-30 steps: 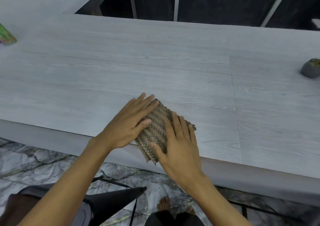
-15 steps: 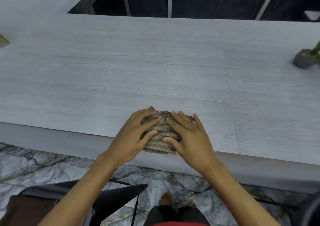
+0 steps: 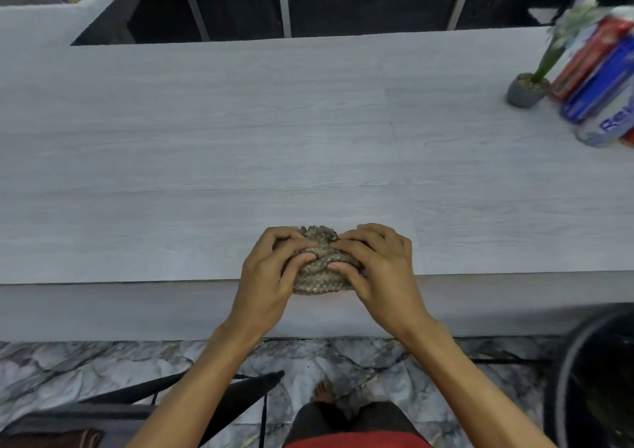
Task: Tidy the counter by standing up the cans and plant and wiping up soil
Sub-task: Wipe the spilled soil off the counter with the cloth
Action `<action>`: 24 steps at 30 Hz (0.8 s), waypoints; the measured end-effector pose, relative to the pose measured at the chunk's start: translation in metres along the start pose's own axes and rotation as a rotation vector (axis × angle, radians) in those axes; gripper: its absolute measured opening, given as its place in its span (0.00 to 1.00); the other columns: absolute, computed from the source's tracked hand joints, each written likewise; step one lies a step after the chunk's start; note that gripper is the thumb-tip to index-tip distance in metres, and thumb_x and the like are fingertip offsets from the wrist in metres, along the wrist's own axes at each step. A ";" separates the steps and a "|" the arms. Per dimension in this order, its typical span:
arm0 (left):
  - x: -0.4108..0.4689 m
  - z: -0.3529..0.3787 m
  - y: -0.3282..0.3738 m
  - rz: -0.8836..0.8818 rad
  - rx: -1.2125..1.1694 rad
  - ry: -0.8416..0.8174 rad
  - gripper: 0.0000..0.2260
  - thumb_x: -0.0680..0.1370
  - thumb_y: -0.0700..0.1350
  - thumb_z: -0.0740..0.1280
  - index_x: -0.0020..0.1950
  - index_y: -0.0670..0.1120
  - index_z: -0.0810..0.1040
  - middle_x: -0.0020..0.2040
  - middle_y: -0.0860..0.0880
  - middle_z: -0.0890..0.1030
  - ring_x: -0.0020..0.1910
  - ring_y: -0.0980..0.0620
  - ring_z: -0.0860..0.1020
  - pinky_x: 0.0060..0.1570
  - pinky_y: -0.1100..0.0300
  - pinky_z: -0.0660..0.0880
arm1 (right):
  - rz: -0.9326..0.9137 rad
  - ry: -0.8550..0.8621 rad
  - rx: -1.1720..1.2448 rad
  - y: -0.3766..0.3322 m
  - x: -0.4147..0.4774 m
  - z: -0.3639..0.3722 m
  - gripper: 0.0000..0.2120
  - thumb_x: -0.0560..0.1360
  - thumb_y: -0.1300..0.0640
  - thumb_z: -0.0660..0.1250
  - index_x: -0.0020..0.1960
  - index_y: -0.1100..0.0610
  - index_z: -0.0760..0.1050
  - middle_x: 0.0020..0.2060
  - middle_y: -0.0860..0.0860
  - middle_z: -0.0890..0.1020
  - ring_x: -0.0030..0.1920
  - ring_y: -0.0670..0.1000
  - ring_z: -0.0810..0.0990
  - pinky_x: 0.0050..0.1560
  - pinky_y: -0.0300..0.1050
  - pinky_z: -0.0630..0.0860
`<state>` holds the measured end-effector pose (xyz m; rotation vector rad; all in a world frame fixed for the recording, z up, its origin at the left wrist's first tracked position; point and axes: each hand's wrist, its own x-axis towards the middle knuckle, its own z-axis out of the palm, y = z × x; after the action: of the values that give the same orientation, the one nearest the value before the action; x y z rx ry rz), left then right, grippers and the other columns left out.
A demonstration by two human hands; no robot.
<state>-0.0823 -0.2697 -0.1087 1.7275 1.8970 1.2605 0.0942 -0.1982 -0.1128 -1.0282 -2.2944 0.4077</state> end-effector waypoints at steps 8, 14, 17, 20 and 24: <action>0.027 0.058 0.052 0.160 -0.055 -0.093 0.09 0.77 0.43 0.67 0.55 0.44 0.83 0.54 0.50 0.76 0.56 0.58 0.76 0.56 0.66 0.71 | 0.170 0.064 0.044 0.047 -0.031 -0.065 0.17 0.77 0.45 0.63 0.59 0.52 0.79 0.57 0.49 0.79 0.56 0.51 0.76 0.57 0.48 0.72; 0.044 0.136 0.115 0.281 -0.167 -0.287 0.10 0.75 0.44 0.70 0.55 0.44 0.83 0.55 0.50 0.77 0.56 0.61 0.75 0.57 0.70 0.69 | 0.372 0.138 0.000 0.100 -0.085 -0.133 0.16 0.76 0.48 0.66 0.60 0.54 0.79 0.58 0.49 0.78 0.59 0.50 0.74 0.59 0.35 0.68; 0.045 0.179 0.148 0.337 -0.220 -0.397 0.11 0.75 0.45 0.71 0.55 0.45 0.83 0.56 0.50 0.77 0.57 0.60 0.76 0.58 0.69 0.69 | 0.469 0.196 -0.038 0.123 -0.121 -0.166 0.15 0.76 0.50 0.68 0.61 0.53 0.79 0.59 0.48 0.78 0.60 0.49 0.73 0.62 0.27 0.61; 0.039 0.222 0.180 0.376 -0.256 -0.494 0.11 0.74 0.44 0.72 0.55 0.46 0.84 0.57 0.50 0.78 0.58 0.60 0.75 0.59 0.69 0.69 | 0.557 0.278 -0.079 0.142 -0.158 -0.194 0.15 0.74 0.52 0.70 0.60 0.54 0.79 0.58 0.49 0.78 0.60 0.47 0.73 0.63 0.26 0.60; 0.020 0.275 0.215 0.427 -0.306 -0.637 0.11 0.74 0.45 0.73 0.56 0.46 0.84 0.58 0.53 0.77 0.59 0.61 0.75 0.62 0.67 0.69 | 0.696 0.358 -0.116 0.160 -0.215 -0.217 0.16 0.74 0.52 0.70 0.60 0.54 0.80 0.58 0.49 0.78 0.61 0.48 0.73 0.64 0.35 0.65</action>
<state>0.2499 -0.1606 -0.1018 2.0872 0.9652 0.8934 0.4355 -0.2472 -0.1050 -1.7935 -1.6124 0.3228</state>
